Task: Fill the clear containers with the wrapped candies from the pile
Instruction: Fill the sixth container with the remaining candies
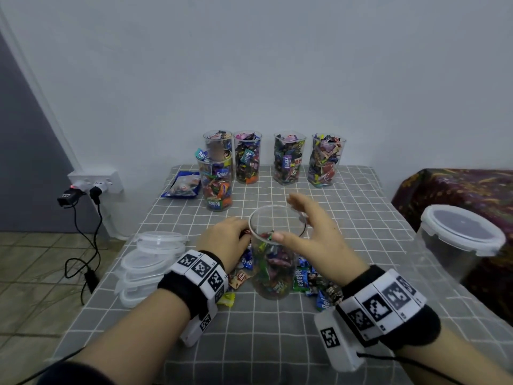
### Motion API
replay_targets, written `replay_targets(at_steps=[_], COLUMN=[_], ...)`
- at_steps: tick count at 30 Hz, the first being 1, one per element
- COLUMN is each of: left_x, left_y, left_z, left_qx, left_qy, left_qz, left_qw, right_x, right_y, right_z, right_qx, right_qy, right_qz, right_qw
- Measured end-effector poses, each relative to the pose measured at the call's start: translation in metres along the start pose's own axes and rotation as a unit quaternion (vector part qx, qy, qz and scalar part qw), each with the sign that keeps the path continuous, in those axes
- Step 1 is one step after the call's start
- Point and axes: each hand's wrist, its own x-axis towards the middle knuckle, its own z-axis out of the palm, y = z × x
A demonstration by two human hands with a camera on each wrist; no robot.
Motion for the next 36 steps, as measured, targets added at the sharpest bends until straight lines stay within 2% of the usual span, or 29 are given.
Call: replay_targets(at_steps=[3,6,12,16,23,31,36], left_x=[0.001,0.002,0.001,0.0,0.003,0.004,0.002], left_y=[-0.001,-0.002,-0.013,-0.015,0.011,0.031,0.034], left_z=[0.001,0.0,-0.006,-0.02,-0.057,-0.06,-0.049], left_qx=[-0.005,-0.011,-0.023,-0.082,-0.139,-0.123,-0.097], left_qy=[-0.003,0.005,0.048,0.108,0.19,0.125,0.099], left_qz=[0.001,-0.002,0.006,-0.005,0.067,0.203,0.218], left_qw=[1.0,1.0,0.999,0.991,0.97,0.963,0.966], right_x=[-0.007,-0.009,-0.007,-0.008,-0.008,-0.01,-0.011], right_y=[0.009,0.014,0.02,0.025,0.027,0.026,0.026], right_z=[0.004,0.01,0.011,0.012,0.012,0.012,0.015], right_qx=[0.074,0.128,0.132,0.119,0.103,0.109,0.128], right_qy=[-0.052,-0.058,-0.045,-0.038,-0.039,-0.02,-0.015], right_qz=[0.055,0.069,0.07,0.071,0.069,0.045,0.044], right_qw=[0.994,0.988,0.988,0.99,0.991,0.993,0.991])
